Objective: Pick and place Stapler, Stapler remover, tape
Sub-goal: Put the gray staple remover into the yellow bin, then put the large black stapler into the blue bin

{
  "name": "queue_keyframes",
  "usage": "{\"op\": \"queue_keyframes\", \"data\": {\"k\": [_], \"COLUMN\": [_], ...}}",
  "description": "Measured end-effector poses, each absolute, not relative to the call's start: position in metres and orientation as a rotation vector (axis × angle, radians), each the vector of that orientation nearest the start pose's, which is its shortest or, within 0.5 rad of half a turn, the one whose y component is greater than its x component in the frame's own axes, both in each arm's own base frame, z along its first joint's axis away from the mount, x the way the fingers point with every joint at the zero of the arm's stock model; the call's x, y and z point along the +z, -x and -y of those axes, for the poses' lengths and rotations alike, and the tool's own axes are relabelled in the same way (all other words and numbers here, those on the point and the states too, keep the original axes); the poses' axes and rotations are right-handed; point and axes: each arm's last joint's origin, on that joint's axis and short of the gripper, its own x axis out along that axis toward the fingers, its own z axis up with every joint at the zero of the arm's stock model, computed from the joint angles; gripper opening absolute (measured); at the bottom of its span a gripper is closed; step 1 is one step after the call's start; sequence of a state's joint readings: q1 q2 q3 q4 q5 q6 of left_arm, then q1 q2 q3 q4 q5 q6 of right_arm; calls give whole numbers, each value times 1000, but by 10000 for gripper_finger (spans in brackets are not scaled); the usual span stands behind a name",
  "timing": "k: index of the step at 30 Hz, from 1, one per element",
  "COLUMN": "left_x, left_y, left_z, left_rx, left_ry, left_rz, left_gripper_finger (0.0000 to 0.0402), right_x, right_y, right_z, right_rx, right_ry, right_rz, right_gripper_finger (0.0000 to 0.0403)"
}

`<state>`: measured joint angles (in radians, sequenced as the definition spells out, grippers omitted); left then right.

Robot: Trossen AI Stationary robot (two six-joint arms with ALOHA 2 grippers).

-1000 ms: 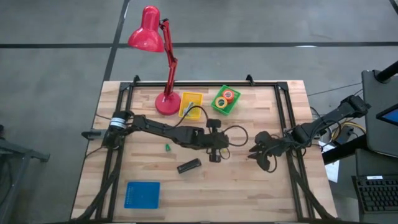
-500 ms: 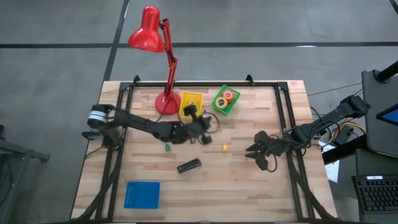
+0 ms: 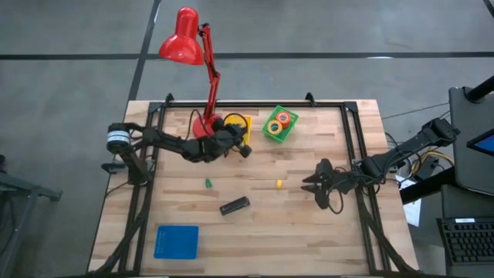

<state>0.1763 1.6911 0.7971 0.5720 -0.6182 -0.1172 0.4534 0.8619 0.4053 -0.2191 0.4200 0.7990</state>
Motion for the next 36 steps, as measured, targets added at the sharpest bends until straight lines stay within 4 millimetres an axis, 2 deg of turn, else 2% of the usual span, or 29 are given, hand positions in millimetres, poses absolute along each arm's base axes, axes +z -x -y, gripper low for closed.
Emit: {"op": "queue_keyframes", "data": {"k": [4, 12, 25, 27, 30, 33, 36], "left_x": [180, 175, 171, 173, 183, 196, 207], "left_y": [-329, -329, -327, -328, -332, -333, -333], "left_z": [-85, -91, -93, -90, -79, -58, -27], "left_rx": [787, 809, 871, 839, 697, 490, 312], "left_ry": [65, 100, 125, 131, 164, 207, 221], "left_rz": [-287, -288, -305, -300, -278, -255, -237], "left_gripper_finger": [17, 11, 53, 61, 71, 79, 86], "right_x": [190, 187, 178, 178, 179, 178, 178], "right_y": [-157, -164, -170, -170, -170, -170, -170], "right_z": [-63, -66, -70, -70, -70, -70, -70], "right_rx": [-215, -217, -228, -228, -221, -200, -189], "right_ry": [-485, -490, -473, -473, -457, -428, -407], "right_rz": [-582, -571, -599, -597, -597, -609, -615], "right_gripper_finger": [132, 123, 130, 130, 126, 120, 115]}}
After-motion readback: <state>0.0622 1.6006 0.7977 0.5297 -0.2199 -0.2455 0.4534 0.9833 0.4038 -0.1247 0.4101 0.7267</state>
